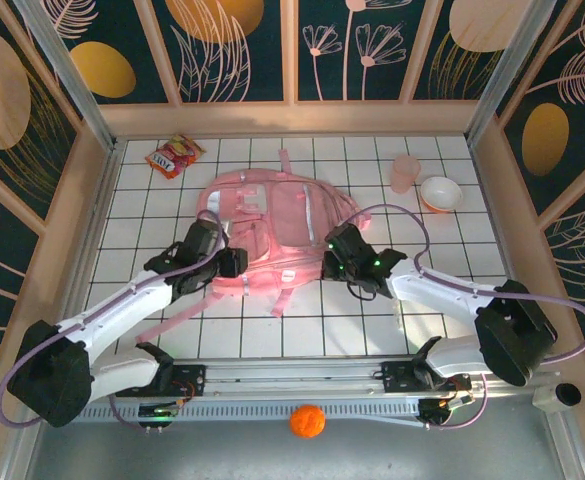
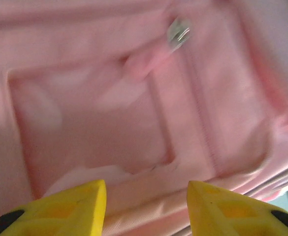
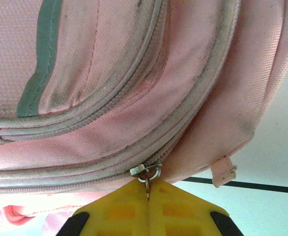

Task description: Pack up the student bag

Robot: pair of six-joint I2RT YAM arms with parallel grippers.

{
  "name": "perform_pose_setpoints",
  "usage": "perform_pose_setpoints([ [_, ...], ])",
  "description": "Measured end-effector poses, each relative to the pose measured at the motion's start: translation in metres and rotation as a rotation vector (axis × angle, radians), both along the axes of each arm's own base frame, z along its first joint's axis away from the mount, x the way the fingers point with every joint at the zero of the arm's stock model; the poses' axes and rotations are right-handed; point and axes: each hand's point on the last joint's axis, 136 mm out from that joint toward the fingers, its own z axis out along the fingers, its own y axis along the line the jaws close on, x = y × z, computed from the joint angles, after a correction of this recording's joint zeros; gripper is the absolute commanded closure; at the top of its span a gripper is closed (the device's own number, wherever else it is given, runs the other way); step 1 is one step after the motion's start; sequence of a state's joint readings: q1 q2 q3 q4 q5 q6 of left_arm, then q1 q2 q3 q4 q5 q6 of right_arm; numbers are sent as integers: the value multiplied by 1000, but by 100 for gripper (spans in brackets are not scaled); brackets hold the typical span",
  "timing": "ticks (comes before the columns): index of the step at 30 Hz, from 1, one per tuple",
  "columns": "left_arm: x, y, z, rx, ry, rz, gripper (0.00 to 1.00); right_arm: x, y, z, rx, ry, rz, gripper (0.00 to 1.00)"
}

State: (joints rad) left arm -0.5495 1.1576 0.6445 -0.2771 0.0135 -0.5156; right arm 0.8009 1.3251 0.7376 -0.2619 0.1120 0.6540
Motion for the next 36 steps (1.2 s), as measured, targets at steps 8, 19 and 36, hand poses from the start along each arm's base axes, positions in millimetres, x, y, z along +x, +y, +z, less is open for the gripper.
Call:
perform_pose_setpoints([
  [8,21,38,-24,-12,16,212,57,-24,28,-9,-6,37,71,100],
  [19,121,62,-16,-81,-28,384,53,-40,88,6,110,40,88,100],
  [36,30,20,50,-587,124,589,55,-36,94,0,108,55,61,100],
])
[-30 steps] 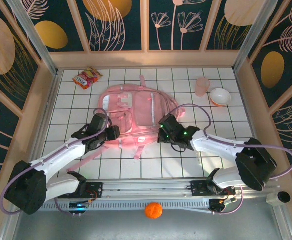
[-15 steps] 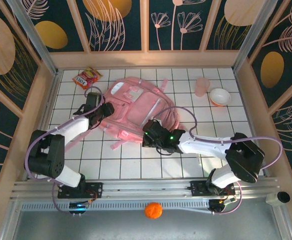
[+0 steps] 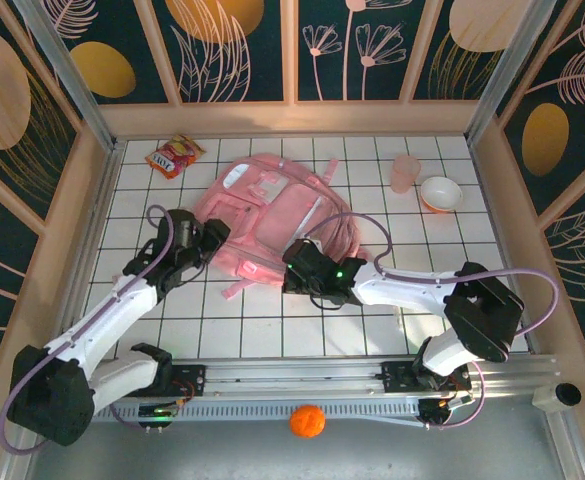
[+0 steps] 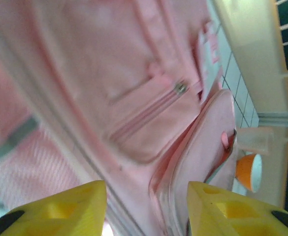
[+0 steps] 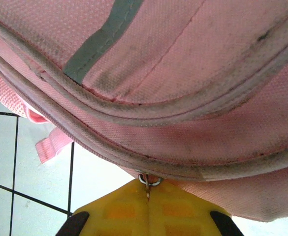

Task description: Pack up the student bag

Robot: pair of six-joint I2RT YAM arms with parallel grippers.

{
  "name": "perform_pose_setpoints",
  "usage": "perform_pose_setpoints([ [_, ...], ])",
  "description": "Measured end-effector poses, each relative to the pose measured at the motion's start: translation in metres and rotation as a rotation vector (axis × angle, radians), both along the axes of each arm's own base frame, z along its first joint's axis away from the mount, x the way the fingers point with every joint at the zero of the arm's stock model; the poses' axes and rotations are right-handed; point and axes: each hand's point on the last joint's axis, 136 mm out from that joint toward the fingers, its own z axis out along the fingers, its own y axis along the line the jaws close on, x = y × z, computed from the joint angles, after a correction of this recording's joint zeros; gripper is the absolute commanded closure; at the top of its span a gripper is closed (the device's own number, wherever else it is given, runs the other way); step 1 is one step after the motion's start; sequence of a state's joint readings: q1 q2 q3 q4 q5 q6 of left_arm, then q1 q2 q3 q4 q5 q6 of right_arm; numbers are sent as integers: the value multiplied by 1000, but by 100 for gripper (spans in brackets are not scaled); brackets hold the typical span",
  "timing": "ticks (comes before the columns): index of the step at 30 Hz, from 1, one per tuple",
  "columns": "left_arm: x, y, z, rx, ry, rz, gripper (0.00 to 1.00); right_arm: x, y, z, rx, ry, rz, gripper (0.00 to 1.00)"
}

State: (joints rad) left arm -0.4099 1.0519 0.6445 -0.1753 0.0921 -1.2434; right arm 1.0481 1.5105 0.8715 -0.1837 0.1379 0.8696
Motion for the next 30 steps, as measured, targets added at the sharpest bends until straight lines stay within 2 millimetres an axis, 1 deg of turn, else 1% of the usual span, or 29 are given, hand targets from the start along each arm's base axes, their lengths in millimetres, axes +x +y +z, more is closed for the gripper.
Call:
perform_pose_setpoints([
  [1,-7,-5,-2,-31,31,14,54,0,1,0,-1,0,0,100],
  [3,-15,-13,-3,-87,71,35,53,1,3,0,-3,-1,3,100],
  [6,-22,-23,-6,-150,126,63,52,2,4,-1,-11,-1,6,100],
  [8,-27,-32,-11,-171,164,66,52,3,4,-1,-12,-1,5,100],
  [14,-45,-60,-35,-193,275,41,51,3,5,-1,-18,-8,17,100],
  [17,-50,-70,-45,-188,313,26,52,3,5,-1,-20,-10,19,100],
  [21,-50,-79,-54,-197,338,23,53,3,4,-2,-21,-9,19,100],
  [24,-47,-83,-59,-198,343,24,50,3,4,-2,-21,-9,19,100],
  [27,-42,-89,-61,-203,343,18,49,3,5,-2,-20,-10,20,100],
  [30,-39,-98,-64,-212,345,-1,50,3,5,-1,-20,-10,20,100],
])
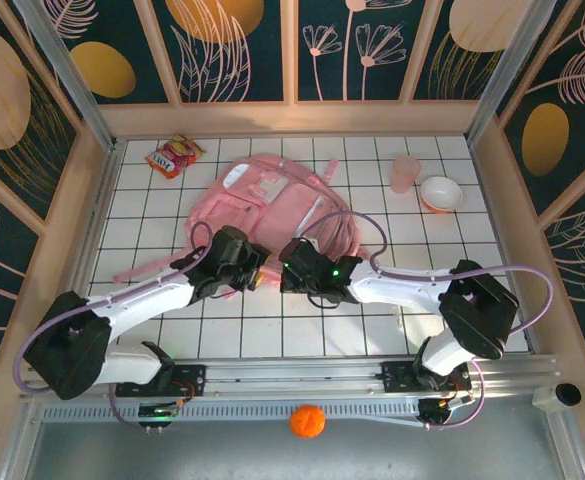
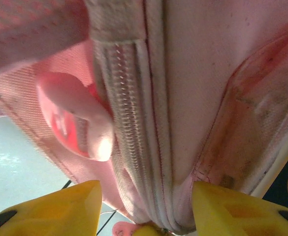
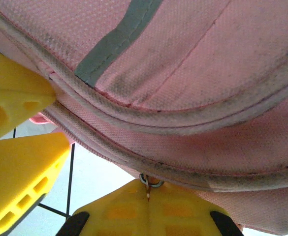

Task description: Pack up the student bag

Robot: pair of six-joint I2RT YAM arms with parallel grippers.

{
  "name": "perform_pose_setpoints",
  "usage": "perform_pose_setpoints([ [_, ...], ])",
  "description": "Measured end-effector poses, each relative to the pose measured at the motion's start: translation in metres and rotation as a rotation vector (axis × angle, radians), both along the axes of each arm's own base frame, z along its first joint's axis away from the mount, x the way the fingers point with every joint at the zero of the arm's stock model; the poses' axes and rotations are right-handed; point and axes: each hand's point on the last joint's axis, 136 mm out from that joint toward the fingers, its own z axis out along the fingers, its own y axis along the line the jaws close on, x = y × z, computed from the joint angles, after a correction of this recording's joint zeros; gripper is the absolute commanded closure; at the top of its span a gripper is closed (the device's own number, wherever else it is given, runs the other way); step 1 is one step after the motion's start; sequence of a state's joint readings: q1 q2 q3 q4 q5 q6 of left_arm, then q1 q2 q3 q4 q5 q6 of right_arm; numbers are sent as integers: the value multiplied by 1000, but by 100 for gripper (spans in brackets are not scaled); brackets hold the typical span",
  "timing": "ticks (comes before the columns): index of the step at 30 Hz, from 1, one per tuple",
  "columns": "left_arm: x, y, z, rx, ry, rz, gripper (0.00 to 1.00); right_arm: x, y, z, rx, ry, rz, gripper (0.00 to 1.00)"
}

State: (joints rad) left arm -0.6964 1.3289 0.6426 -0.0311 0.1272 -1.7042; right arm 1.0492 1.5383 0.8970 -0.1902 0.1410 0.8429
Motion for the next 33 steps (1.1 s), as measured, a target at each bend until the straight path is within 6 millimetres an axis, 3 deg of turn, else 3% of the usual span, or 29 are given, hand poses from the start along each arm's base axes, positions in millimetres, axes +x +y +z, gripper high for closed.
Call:
perform_pose_setpoints([
  [3,1,-4,-6,-3,11,-2,56,0,0,0,0,0,0,100],
  [7,5,-6,-8,-5,1,8,83,0,0,0,-2,-2,4,100],
  [11,8,-6,-6,4,-20,0,100,0,-1,1,2,-12,17,100],
  [17,10,5,6,-2,-49,-15,100,2,-12,14,35,-28,23,100],
  [24,23,66,17,106,-112,23,100,7,-21,32,88,-49,61,100],
  [28,30,101,4,247,-105,24,100,-7,-12,27,80,-32,130,100],
  [33,44,123,7,392,-110,-30,100,-33,21,4,40,25,250,100],
])
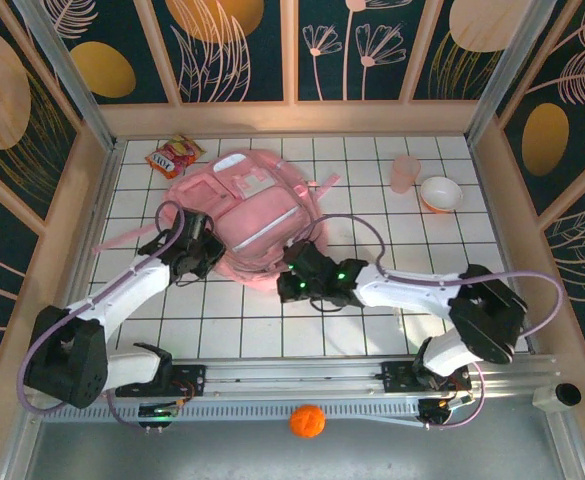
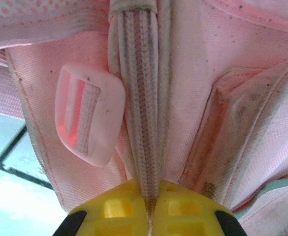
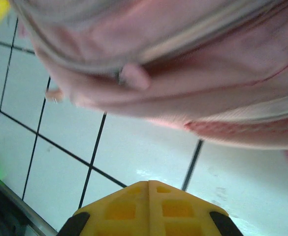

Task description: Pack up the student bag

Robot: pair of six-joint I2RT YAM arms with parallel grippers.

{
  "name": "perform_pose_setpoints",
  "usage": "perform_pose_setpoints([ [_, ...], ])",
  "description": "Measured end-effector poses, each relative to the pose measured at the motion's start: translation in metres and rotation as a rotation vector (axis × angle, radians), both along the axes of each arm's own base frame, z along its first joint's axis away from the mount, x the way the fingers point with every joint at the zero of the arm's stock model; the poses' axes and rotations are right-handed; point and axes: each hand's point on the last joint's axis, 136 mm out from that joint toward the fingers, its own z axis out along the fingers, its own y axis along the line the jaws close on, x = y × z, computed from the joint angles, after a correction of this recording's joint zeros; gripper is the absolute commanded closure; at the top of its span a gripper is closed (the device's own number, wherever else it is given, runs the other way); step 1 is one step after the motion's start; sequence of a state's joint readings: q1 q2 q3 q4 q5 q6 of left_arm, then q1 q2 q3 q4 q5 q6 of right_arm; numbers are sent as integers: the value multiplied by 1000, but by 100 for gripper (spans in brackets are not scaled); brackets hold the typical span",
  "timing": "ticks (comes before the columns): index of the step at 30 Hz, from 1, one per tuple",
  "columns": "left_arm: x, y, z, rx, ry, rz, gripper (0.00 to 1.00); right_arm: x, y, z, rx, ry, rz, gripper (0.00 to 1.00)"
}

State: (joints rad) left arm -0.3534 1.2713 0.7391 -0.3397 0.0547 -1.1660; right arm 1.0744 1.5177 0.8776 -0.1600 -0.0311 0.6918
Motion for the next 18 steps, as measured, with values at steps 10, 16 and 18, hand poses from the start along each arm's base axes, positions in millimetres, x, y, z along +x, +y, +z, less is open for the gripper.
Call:
perform_pose_setpoints([
  [10,4,-3,23,41,-78,-142,50,9,6,12,-2,-38,-9,71],
  [16,17,-15,98,148,-402,-393,46,34,-10,51,118,-94,-84,69],
  [18,20,-19,129,229,-554,-500,42,36,-15,59,153,-114,-101,69],
])
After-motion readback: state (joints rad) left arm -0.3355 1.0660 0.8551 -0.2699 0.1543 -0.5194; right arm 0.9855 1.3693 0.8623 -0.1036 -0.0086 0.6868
